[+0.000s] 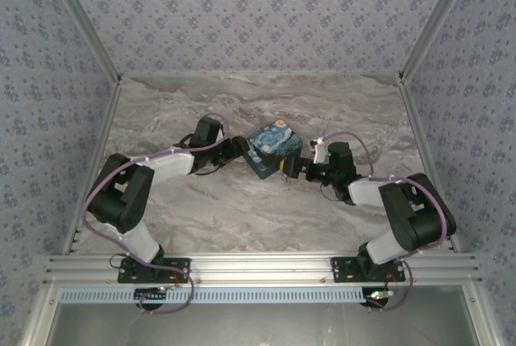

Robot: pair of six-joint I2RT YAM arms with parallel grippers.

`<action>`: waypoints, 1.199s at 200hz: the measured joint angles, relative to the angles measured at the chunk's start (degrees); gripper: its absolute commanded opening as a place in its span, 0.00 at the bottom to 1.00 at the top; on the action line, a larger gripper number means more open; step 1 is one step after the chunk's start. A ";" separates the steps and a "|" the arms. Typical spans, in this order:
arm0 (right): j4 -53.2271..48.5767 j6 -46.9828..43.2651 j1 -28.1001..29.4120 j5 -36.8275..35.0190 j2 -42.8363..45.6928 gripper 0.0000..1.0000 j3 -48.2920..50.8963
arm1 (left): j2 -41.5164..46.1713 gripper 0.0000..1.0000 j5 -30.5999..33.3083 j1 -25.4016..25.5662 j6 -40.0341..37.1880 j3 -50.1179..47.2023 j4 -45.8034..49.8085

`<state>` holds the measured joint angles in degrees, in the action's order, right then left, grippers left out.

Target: Unlock the padlock with the key

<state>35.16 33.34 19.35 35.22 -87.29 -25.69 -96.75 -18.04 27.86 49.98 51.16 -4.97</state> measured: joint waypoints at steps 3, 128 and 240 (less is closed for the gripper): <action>0.07 -0.02 0.00 0.09 -0.37 0.95 -0.20 | 0.00 0.66 0.00 0.00 0.00 0.00 0.00; 8.33 -1.20 0.04 7.67 -14.03 0.78 -6.14 | 0.00 0.65 -0.15 -0.02 0.22 -0.02 -0.20; 14.19 3.19 0.02 10.67 -15.89 0.59 -5.14 | 0.02 0.65 -0.15 -0.11 0.46 -0.11 -0.39</action>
<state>49.34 36.53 19.38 45.89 -103.18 -30.83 -96.73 -18.20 27.75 50.43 51.05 -5.37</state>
